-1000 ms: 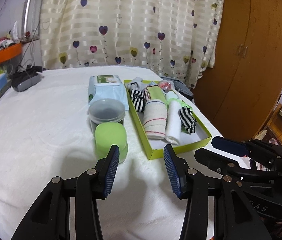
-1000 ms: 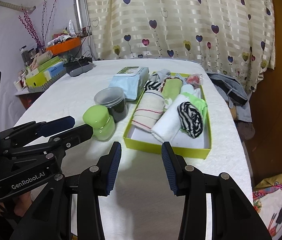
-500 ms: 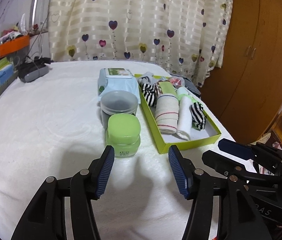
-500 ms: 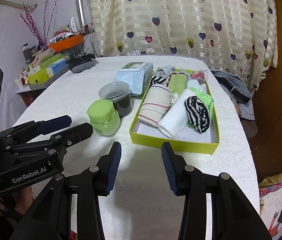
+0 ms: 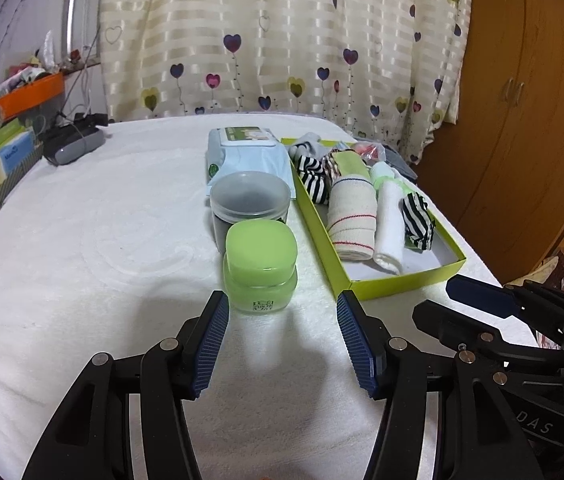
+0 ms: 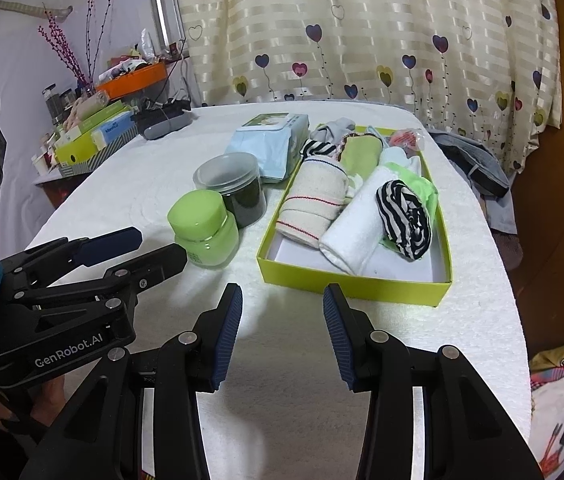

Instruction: Organize soft objects

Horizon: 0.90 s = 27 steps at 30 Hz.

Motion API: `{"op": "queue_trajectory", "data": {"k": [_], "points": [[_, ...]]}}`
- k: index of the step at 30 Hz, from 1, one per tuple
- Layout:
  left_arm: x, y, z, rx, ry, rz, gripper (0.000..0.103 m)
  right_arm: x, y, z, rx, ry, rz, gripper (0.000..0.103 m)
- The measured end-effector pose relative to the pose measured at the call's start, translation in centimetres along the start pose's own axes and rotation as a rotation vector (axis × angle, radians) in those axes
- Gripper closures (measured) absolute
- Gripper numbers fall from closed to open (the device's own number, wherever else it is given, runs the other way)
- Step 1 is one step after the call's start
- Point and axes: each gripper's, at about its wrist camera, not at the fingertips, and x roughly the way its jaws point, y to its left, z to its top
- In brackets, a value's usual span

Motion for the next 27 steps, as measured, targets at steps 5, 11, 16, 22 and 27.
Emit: {"op": "queue_trajectory", "data": {"k": [5, 11, 16, 22, 27], "points": [[0.45, -0.17, -0.15, 0.016, 0.006, 0.017, 0.047, 0.14, -0.30, -0.10, 0.007, -0.001, -0.001, 0.059], [0.45, -0.28, -0.30, 0.020, 0.008, 0.010, 0.047, 0.33, -0.24, -0.16, 0.006, 0.005, -0.003, 0.059], [0.36, -0.12, -0.24, 0.015, 0.009, 0.019, 0.047, 0.33, -0.11, -0.17, 0.004, 0.004, -0.002, 0.059], [0.37, -0.18, -0.25, 0.021, 0.007, 0.033, 0.047, 0.39, -0.02, -0.22, 0.002, 0.005, -0.006, 0.059], [0.38, -0.22, -0.31, 0.020, 0.008, 0.036, 0.047, 0.38, -0.03, -0.24, 0.003, 0.005, -0.005, 0.059]]}}
